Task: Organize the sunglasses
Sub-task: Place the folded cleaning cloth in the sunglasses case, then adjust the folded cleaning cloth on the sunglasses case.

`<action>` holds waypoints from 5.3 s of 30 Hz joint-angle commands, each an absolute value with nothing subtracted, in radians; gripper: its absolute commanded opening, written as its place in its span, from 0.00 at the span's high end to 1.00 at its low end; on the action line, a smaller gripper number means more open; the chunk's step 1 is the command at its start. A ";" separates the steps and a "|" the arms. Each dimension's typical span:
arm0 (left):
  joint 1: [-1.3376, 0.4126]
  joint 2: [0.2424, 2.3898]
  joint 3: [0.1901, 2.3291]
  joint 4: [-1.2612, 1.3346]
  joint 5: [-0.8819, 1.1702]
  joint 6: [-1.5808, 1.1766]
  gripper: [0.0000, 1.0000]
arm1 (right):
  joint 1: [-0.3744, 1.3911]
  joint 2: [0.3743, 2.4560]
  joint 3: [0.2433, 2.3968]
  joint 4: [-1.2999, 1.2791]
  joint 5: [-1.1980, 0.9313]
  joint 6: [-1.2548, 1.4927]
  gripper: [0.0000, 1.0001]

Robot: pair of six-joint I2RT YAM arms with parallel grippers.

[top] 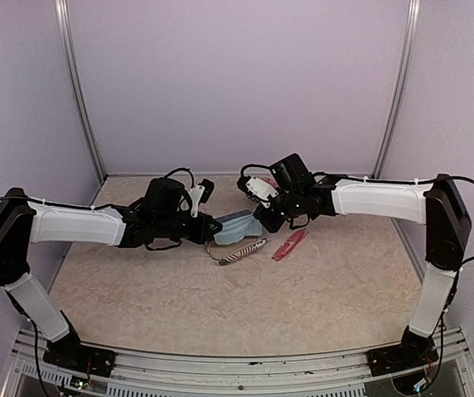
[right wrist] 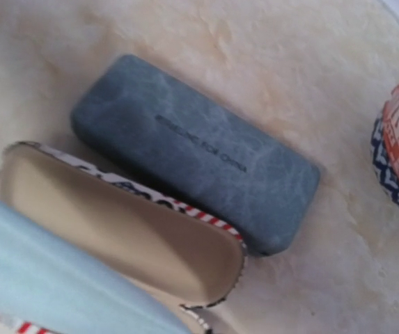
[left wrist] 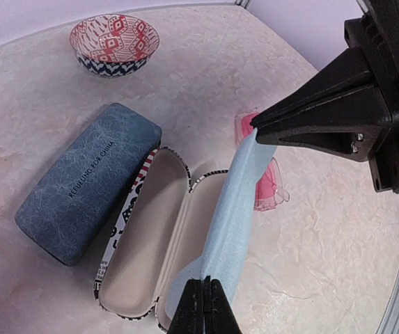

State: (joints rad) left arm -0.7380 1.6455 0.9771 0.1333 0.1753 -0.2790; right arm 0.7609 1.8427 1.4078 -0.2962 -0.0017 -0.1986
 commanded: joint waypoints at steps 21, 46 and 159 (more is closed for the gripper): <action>-0.717 1.856 1.087 0.126 0.186 -0.347 1.00 | 0.713 2.057 1.580 -0.373 -0.016 -0.257 1.00; -0.705 1.904 1.102 0.077 0.102 -0.356 0.90 | 0.714 2.206 1.694 -0.374 0.009 -0.254 1.00; -0.570 1.083 0.933 -0.310 -0.101 -0.467 0.01 | 0.756 2.235 1.605 -0.208 -0.062 0.154 1.00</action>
State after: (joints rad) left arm -0.5762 1.0714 0.9134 -0.3149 -0.1123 -0.4671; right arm 0.7624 2.2112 1.5703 -0.2298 -0.0368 0.1715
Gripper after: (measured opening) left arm 0.988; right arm 0.003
